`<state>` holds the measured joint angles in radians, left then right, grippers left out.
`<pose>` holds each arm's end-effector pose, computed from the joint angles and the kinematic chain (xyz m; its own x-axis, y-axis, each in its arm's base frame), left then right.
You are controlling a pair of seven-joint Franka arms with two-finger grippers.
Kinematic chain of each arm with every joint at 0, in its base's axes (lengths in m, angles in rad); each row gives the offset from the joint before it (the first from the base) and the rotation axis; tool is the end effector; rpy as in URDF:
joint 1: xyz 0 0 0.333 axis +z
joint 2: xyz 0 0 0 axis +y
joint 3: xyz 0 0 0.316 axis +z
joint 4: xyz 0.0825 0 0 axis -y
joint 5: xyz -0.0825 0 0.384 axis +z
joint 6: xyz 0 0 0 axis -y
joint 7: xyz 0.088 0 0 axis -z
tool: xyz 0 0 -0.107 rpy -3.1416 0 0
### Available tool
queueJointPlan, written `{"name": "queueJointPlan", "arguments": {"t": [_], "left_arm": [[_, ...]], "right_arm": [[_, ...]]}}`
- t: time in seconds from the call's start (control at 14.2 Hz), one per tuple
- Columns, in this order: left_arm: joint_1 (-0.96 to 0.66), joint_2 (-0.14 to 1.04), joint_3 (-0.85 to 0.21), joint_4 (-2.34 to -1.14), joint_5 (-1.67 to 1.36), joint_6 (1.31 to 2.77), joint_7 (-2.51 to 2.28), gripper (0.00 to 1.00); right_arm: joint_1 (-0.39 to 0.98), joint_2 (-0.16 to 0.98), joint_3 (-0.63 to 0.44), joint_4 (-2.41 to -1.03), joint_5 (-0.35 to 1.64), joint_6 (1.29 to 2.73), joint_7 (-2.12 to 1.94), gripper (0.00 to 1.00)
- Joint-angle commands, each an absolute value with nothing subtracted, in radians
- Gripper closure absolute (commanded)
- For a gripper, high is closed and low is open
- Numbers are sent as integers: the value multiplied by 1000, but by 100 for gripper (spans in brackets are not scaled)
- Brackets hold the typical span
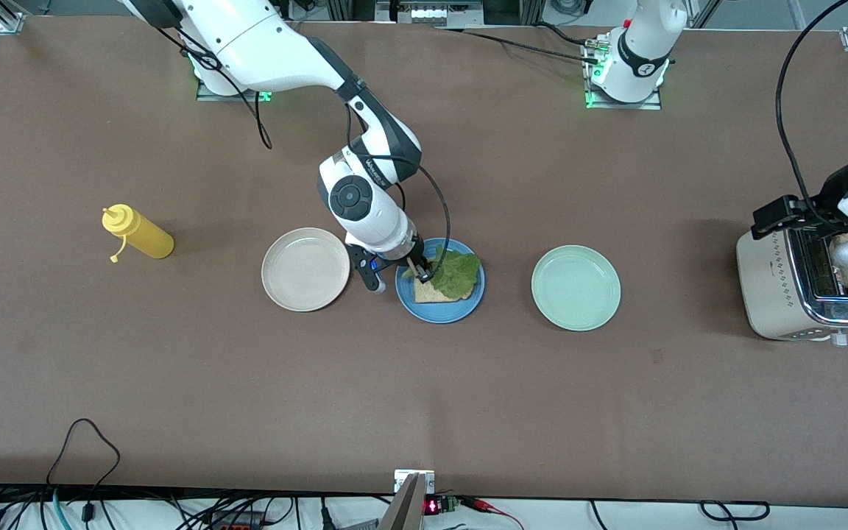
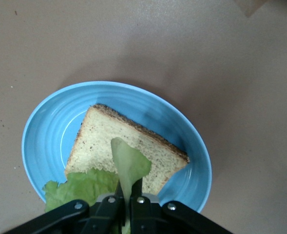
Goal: Make sandwich in blue plate with both arms
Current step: 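Place the lettuce leaf onto the bread with the right gripper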
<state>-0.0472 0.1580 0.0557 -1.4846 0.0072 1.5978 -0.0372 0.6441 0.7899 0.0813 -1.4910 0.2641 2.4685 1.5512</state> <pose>0.6032 0.0033 0.5761 0.9980 0.0452 -0.0439 0.0444 -0.9989 -0.0176 0.5570 0.4782 0.2217 0.5018 -0.8279 -0.2505 -0.8649 -0.4756 -0.1604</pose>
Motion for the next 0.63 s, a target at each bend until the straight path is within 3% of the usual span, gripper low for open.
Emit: {"name": "queueJointPlan", "arguments": {"t": [0.0,0.07,0.14,0.35,0.42,0.56], "left_arm": [[-63,34,72,-1661,-2,1676,-45,0],[-63,8,71,-1698,3,1696,-44,0],[-63,-1,66,-1710,5,1710,-44,0],[-61,-5,66,-1709,3,1706,-52,0],[-63,-2,66,-1700,5,1706,-52,0],[-61,-2,67,-1697,3,1703,-51,0]], "right_arm": [[650,839,77,-1428,270,2470,1557,96],[650,845,77,-1418,270,2470,1557,94],[650,850,77,-1414,273,2470,1559,78],[641,856,77,-1413,278,2468,1568,7],[641,856,77,-1413,278,2467,1568,0],[641,856,77,-1411,275,2462,1563,0]]}}
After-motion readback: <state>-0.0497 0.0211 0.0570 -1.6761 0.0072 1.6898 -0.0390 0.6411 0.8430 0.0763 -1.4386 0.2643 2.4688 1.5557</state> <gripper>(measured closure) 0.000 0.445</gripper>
